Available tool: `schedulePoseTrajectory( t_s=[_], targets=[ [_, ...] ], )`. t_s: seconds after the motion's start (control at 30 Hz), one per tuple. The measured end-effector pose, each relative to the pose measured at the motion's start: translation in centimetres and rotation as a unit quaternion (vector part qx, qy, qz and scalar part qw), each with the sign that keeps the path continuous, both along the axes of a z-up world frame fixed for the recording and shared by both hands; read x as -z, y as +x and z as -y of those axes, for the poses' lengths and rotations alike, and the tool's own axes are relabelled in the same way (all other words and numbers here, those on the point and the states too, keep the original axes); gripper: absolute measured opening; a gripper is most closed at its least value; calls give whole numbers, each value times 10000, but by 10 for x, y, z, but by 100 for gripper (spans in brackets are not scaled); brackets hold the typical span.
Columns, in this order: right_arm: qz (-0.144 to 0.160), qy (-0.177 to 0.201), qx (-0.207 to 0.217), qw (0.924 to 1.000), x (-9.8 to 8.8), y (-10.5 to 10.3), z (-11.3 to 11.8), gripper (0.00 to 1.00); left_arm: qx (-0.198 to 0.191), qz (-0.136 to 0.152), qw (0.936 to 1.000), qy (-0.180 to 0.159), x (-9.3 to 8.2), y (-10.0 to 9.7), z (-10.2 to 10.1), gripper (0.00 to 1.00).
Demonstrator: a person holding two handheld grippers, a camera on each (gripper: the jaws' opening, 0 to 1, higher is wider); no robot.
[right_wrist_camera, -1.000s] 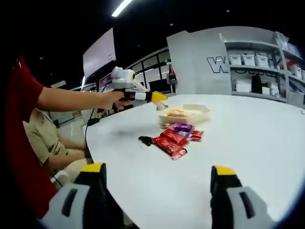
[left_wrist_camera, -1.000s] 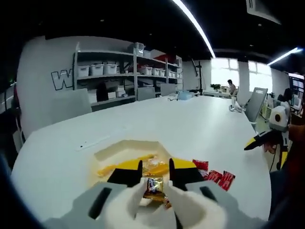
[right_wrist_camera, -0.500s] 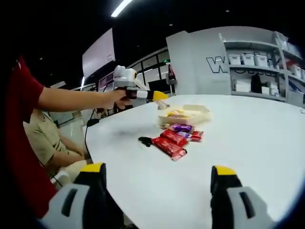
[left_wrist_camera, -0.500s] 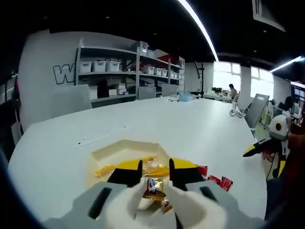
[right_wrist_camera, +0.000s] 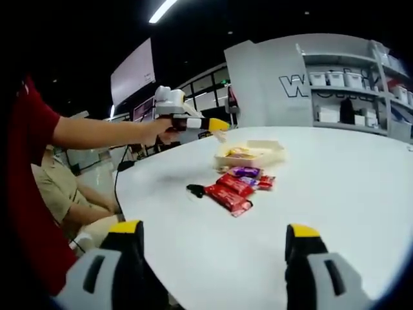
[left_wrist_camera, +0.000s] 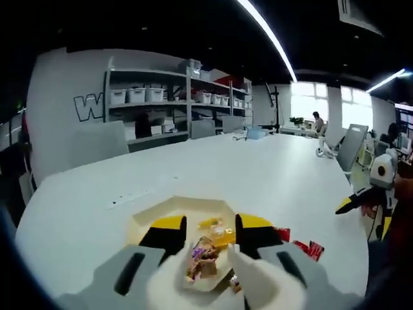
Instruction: Place the target food into the container with the food tongs after gripping and lifting it, then release it inside without dropping or visibly crushing the food.
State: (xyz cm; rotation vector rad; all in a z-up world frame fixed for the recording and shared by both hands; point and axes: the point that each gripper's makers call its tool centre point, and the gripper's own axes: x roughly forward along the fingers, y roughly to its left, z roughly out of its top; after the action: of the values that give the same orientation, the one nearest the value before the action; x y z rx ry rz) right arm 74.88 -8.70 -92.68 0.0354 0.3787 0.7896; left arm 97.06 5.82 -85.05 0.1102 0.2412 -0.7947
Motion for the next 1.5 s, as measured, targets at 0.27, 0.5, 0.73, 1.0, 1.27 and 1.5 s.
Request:
schedulePoseTrajectory(
  t_s=[0.27, 0.5, 0.73, 1.0, 1.27, 1.5],
  targets=[
    [-6, 17, 39, 10000, 0, -1, 3, 90, 48, 24, 10000, -41, -3, -4, 5, 29],
    [32, 17, 9, 10000, -3, -2, 0, 90, 100, 20, 9999, -7, -4, -9, 6, 28],
    [31, 2, -4, 10000, -2, -4, 0, 90, 197, -45, 9998, -52, 1, -18, 12, 28],
    [47, -3, -19, 10000, -3, -5, -2, 90, 300, -145, 9994, -110, 7, -28, 18, 28],
    [49, -14, -44, 10000, -3, -7, -4, 90, 464, -293, 9983, -180, 22, -46, 28, 29],
    [53, 7, -38, 10000, -4, -8, -4, 90, 1086, -515, 9919, -410, 21, -69, 42, 29]
  ],
)
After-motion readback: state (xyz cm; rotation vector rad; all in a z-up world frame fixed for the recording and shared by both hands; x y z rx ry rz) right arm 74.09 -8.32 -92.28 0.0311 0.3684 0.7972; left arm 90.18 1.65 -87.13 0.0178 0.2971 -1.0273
